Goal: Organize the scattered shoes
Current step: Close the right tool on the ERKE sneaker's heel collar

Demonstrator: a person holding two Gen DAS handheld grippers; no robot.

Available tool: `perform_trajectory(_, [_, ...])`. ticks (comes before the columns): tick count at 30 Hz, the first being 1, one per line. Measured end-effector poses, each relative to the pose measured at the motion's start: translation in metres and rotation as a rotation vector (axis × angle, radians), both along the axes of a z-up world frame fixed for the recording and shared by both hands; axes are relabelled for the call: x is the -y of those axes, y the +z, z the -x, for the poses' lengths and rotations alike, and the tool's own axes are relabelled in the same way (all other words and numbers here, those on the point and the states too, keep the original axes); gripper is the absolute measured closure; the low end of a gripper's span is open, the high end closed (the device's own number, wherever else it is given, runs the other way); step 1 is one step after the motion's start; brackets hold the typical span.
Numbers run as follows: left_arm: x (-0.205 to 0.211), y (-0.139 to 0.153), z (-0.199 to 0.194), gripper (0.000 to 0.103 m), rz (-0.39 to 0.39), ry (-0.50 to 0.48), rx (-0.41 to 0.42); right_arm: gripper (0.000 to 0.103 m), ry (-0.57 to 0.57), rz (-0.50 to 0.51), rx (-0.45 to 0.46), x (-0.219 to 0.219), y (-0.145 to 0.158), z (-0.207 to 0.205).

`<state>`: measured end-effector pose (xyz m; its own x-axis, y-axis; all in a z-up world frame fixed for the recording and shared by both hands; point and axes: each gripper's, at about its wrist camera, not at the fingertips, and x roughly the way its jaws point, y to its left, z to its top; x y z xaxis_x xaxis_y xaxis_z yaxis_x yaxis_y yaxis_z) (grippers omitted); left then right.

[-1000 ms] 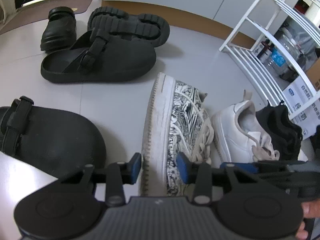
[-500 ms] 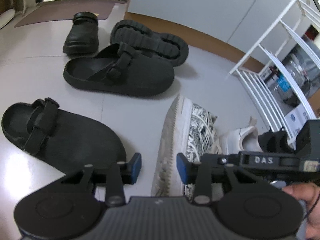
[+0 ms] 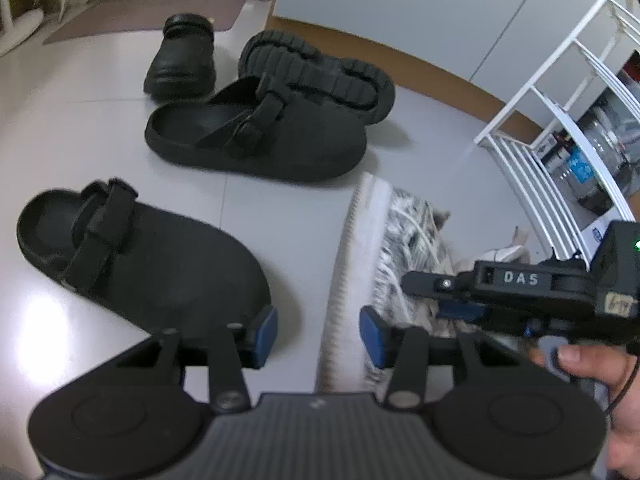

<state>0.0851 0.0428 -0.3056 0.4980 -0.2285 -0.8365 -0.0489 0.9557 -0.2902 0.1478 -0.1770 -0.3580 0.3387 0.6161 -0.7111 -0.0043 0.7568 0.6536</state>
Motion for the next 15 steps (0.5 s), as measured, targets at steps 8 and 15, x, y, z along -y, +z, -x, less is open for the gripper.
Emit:
perform_trajectory(8, [-0.006, 0.004, 0.000, 0.055, -0.022, 0.016, 0.022, 0.078, 0.078, 0.028, 0.081, -0.021, 0.017, -0.002])
perform_trajectory(15, [-0.014, 0.002, 0.001, 0.055, -0.019, 0.039, 0.017, 0.099, 0.164, 0.069, 0.176, -0.039, 0.038, -0.001])
